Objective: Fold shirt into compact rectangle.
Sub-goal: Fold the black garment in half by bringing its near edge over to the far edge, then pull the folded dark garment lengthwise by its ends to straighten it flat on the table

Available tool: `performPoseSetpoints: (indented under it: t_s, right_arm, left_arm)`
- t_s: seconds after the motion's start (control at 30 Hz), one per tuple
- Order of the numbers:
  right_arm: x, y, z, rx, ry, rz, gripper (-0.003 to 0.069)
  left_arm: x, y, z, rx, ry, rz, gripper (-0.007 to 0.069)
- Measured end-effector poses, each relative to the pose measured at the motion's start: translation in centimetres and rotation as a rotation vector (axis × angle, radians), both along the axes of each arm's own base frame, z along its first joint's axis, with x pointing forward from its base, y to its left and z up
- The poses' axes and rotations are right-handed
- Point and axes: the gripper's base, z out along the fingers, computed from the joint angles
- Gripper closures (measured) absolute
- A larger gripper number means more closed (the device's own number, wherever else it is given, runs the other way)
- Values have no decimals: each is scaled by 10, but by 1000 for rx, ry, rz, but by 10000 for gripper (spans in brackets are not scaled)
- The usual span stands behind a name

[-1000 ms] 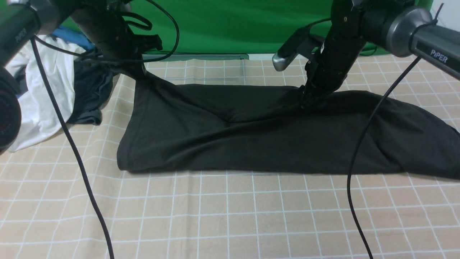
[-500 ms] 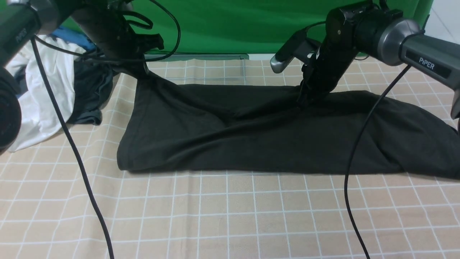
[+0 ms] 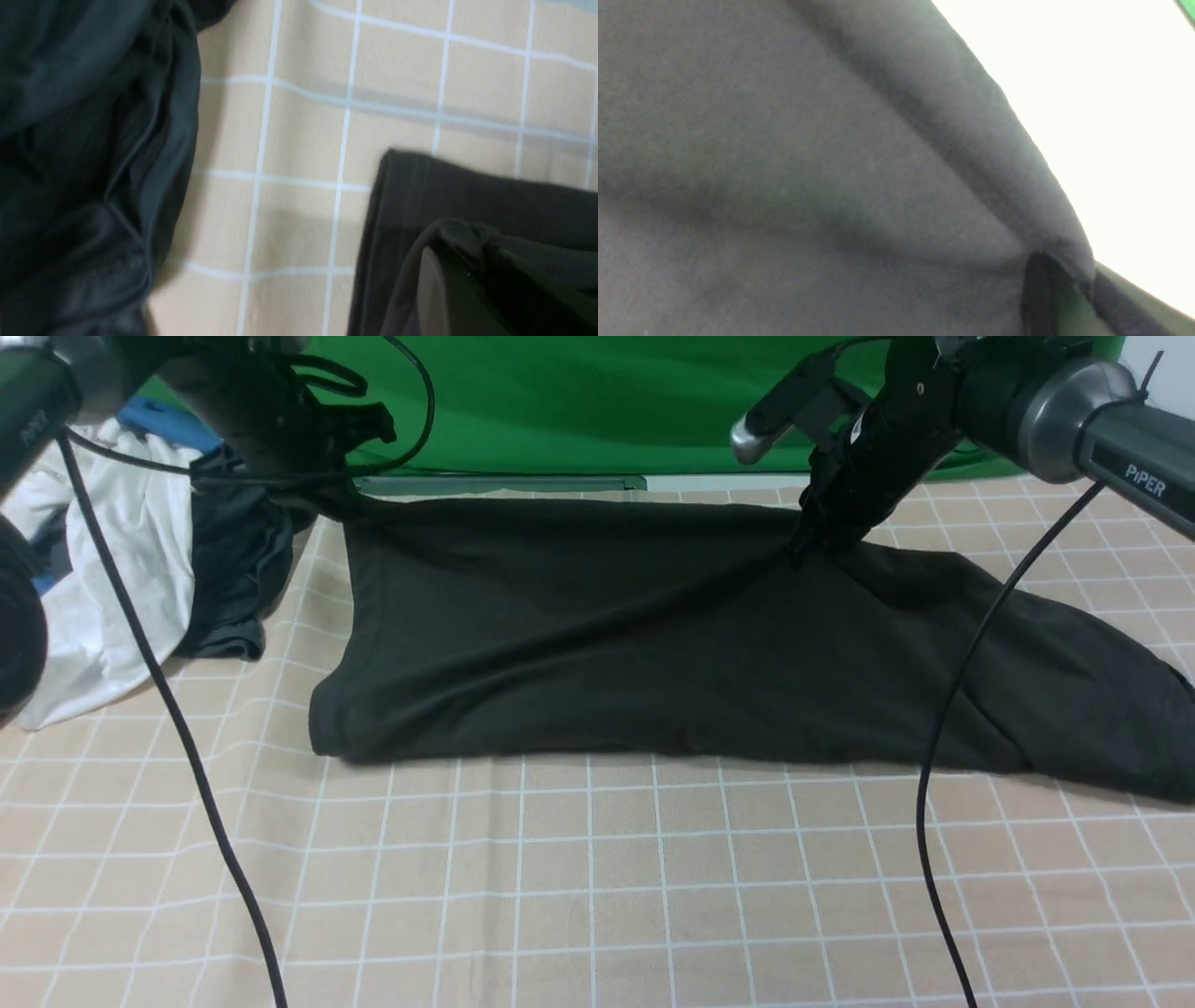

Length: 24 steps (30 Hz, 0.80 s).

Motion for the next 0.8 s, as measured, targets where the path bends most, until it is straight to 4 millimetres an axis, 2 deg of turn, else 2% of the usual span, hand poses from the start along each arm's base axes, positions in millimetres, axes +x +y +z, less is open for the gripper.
performPoseSetpoints:
  t_s: [0.13,0.2,0.27,0.33,0.43,0.5,0.53,0.6,0.63,0.7,0.73,0.77,0.8]
  right_arm:
    - [5,1,-11,3,-12,0,596]
    - [8,2,-17,9,-29,1,566]
    - [11,3,-18,20,-57,-4,500]
    - [13,3,-16,42,-88,-27,403]
    - [14,2,-7,49,-111,-49,288]
    - [10,0,4,38,-104,-57,260]
    - [6,-2,17,34,-96,-72,258]
    - [1,-4,32,28,-83,-91,273]
    - [-7,-11,53,23,-60,-123,318]
    - [-20,-24,83,23,-45,-163,435]
    - [-24,-30,90,21,-37,-176,480]
    - [-33,-43,106,19,-11,-214,561]
    - [-38,-54,113,20,17,-248,595]
  left_arm:
    - [5,-1,-12,-9,-5,8,589]
    - [7,-2,-17,-2,-4,-9,583]
    - [8,-4,-19,12,-18,-39,559]
    - [10,-5,-18,28,-50,-53,512]
    - [13,-5,-12,42,-98,-60,422]
    - [11,-5,-2,44,-119,-60,377]
    - [8,-6,6,48,-127,-68,362]
    - [4,-6,19,51,-139,-82,358]
    - [-6,-8,37,56,-134,-123,384]
    - [-20,-16,60,67,-129,-188,447]
    - [-25,-19,66,75,-127,-212,474]
    - [-34,-27,77,89,-116,-261,531]
    - [-41,-36,83,101,-109,-295,566]
